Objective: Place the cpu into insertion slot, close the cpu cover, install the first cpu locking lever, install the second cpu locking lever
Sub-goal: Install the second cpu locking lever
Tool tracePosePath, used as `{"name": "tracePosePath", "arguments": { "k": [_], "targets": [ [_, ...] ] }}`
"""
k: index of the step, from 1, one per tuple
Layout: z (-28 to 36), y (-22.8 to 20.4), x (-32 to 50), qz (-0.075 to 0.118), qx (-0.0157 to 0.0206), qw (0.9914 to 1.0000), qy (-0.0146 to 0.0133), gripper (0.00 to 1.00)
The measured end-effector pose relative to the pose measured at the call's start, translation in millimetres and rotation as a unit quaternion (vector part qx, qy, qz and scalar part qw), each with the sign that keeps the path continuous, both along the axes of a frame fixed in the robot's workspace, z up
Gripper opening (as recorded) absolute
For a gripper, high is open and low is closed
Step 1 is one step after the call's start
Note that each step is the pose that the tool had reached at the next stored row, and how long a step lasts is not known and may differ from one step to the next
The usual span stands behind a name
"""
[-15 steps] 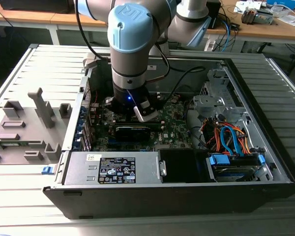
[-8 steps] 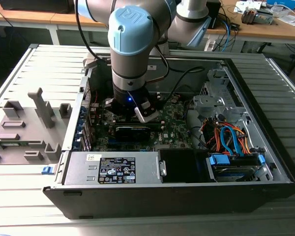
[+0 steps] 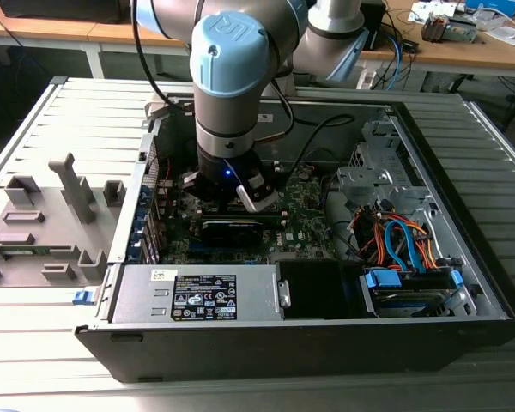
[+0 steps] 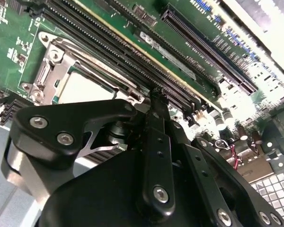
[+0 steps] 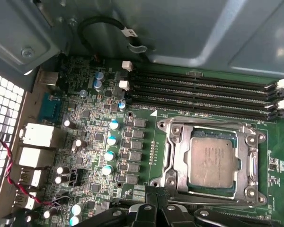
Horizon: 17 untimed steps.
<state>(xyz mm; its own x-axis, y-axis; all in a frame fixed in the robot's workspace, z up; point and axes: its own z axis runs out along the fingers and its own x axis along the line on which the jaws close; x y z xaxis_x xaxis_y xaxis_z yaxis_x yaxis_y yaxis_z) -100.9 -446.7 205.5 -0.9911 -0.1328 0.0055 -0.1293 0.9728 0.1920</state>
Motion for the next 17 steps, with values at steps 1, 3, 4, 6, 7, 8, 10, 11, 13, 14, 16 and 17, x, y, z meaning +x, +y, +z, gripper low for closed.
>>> {"name": "tracePosePath", "arguments": {
  "k": [1, 3, 4, 6, 7, 8, 10, 11, 13, 14, 16, 17],
  "targets": [
    [-0.3, 0.7, 0.0, 0.000, 0.0012, 1.00000, 0.0000, 0.11],
    [-0.9, 2.0, 0.0, 0.001, 0.0034, 0.99999, 0.0000, 0.11],
    [-1.2, 2.5, 0.0, 0.002, 0.0046, 0.99999, 0.0000, 0.11],
    [-1.8, 3.3, 0.0, 0.002, 0.0068, 0.99997, 0.0000, 0.11],
    [-2.0, 3.6, 0.0, 0.003, 0.0081, 0.99996, 0.0000, 0.11],
    [-2.3, 3.8, -0.1, 0.003, 0.0091, 0.99995, 0.0000, 0.11],
    [-3.6, 4.1, -0.1, 0.005, 0.0126, 0.99991, 0.0000, 0.11],
    [-4.1, 4.2, 0.0, 0.005, 0.0139, 0.99989, 0.0000, 0.11],
    [-4.9, 4.1, -0.1, 0.006, 0.0160, 0.99986, 0.0000, 0.11],
    [-5.7, 4.2, 0.0, 0.006, 0.0183, 0.99981, -0.0001, 0.11],
    [-6.4, 4.0, -0.1, 0.007, 0.0207, 0.99976, 0.0001, 0.11],
    [-6.4, 4.0, -0.1, 0.007, 0.0208, 0.99976, 0.0000, 0.11]
  ]
}}
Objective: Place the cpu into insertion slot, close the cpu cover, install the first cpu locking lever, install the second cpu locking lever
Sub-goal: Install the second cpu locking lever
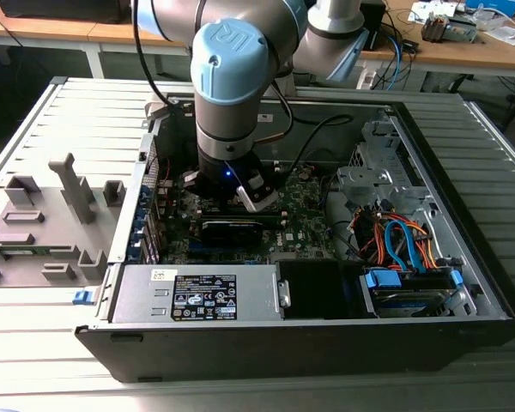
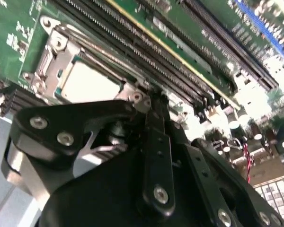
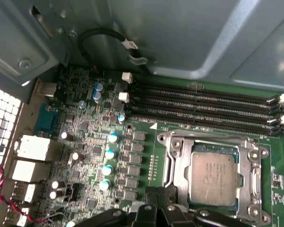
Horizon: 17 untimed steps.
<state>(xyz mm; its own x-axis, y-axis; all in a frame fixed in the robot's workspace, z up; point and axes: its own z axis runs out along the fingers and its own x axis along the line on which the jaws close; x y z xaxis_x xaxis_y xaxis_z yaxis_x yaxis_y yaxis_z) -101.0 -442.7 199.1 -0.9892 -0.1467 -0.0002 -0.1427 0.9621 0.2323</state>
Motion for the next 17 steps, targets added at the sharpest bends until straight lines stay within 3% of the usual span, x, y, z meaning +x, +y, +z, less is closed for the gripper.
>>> {"name": "tracePosePath", "arguments": {
  "k": [2, 6, 8, 10, 11, 13, 14, 17],
  "targets": [
    [3.2, 0.0, 0.1, 0.000, 0.0008, 1.00000, -0.0009, 0.11],
    [20.3, -0.1, 0.1, 0.000, 0.0002, 1.00000, -0.0008, 0.11],
    [24.4, -0.1, 0.4, 0.000, -0.0016, 1.00000, -0.0007, 0.11],
    [26.0, 0.0, 2.8, 0.000, -0.0122, 0.99993, -0.0002, 0.11],
    [26.2, 0.0, 4.8, -0.002, -0.0231, 0.99973, 0.0009, 0.11],
    [26.2, 0.0, 6.9, -0.005, -0.0360, 0.99934, 0.0016, 0.11],
    [26.1, 0.0, 8.6, -0.007, -0.0394, 0.99920, 0.0017, 0.11],
    [25.0, 0.5, 14.6, -0.011, -0.0414, 0.99908, 0.0027, 0.11]
  ]
}}
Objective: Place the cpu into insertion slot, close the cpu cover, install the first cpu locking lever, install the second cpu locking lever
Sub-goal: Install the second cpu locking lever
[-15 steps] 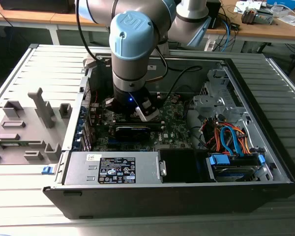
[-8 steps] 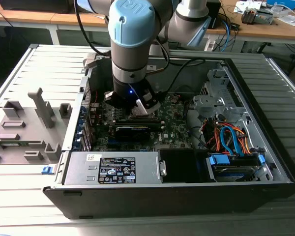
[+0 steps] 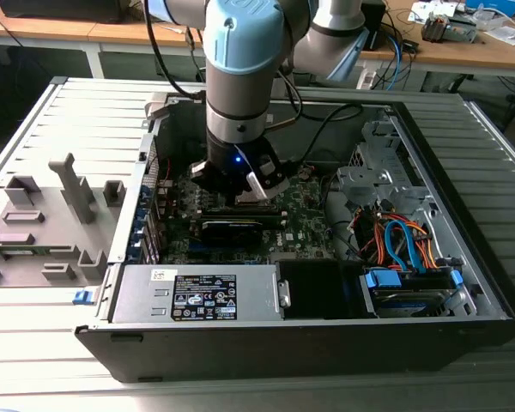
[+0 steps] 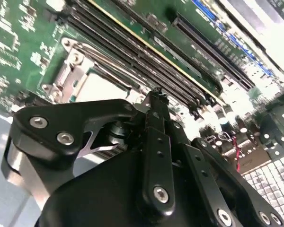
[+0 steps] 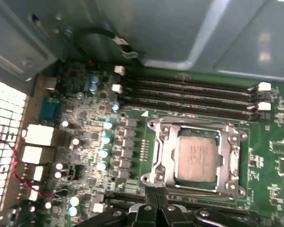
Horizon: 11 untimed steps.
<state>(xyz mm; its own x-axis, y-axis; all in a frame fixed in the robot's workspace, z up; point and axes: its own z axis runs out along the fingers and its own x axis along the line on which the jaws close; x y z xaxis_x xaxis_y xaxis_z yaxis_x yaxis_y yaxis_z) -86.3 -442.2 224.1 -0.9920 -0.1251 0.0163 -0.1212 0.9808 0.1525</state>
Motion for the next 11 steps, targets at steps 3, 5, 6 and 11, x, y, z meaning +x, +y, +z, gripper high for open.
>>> {"name": "tracePosePath", "arguments": {
  "k": [3, 5, 6, 11],
  "targets": [
    [-2.6, 2.1, 14.8, -0.006, -0.0022, 0.99998, 0.0021, 0.11],
    [-3.3, 5.2, 19.8, -0.006, -0.0032, 0.99997, 0.0024, 0.11],
    [-3.4, 7.7, 22.5, -0.006, -0.0038, 0.99997, 0.0025, 0.11],
    [-3.7, 24.6, 35.0, -0.006, -0.0086, 0.99994, 0.0030, 0.11]
  ]
}}
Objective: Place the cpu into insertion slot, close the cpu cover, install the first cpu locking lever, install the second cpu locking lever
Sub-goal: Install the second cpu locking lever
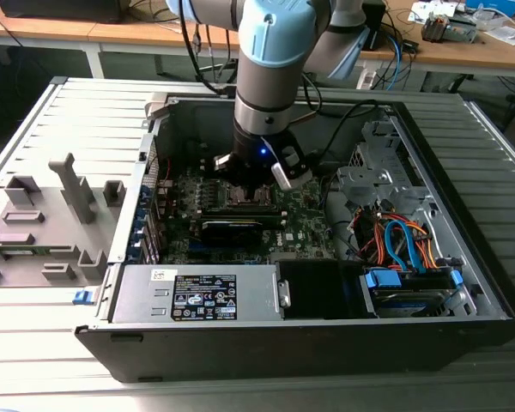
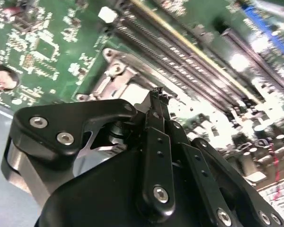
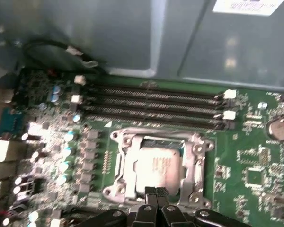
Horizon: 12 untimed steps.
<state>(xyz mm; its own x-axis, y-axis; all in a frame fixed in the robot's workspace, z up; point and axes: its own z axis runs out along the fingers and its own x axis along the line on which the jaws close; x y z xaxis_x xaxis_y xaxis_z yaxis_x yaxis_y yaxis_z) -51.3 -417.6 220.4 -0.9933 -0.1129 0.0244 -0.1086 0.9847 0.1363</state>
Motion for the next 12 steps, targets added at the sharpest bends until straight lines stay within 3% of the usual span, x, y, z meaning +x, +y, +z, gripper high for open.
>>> {"name": "tracePosePath", "arguments": {
  "k": [2, 3, 4, 6, 7, 8, 10, 12],
  "targets": [
    [0.0, 9.2, 5.0, 0.000, -0.0058, 0.99998, 0.0002, 0.11],
    [0.0, 13.2, 6.8, 0.000, -0.0141, 0.99990, 0.0001, 0.11],
    [1.0, 14.0, 7.3, 0.000, -0.0184, 0.99983, 0.0002, 0.11],
    [5.8, 14.0, 7.4, 0.000, -0.0207, 0.99979, 0.0002, 0.11],
    [11.2, 14.0, 7.4, 0.000, -0.0222, 0.99975, 0.0002, 0.11],
    [17.0, 14.2, 7.3, 0.000, -0.0294, 0.99957, 0.0001, 0.11],
    [24.1, 16.0, 7.4, 0.000, -0.0533, 0.99858, 0.0002, 0.11],
    [28.2, 17.6, 7.4, 0.000, -0.0641, 0.99794, 0.0002, 0.11]
  ]
}}
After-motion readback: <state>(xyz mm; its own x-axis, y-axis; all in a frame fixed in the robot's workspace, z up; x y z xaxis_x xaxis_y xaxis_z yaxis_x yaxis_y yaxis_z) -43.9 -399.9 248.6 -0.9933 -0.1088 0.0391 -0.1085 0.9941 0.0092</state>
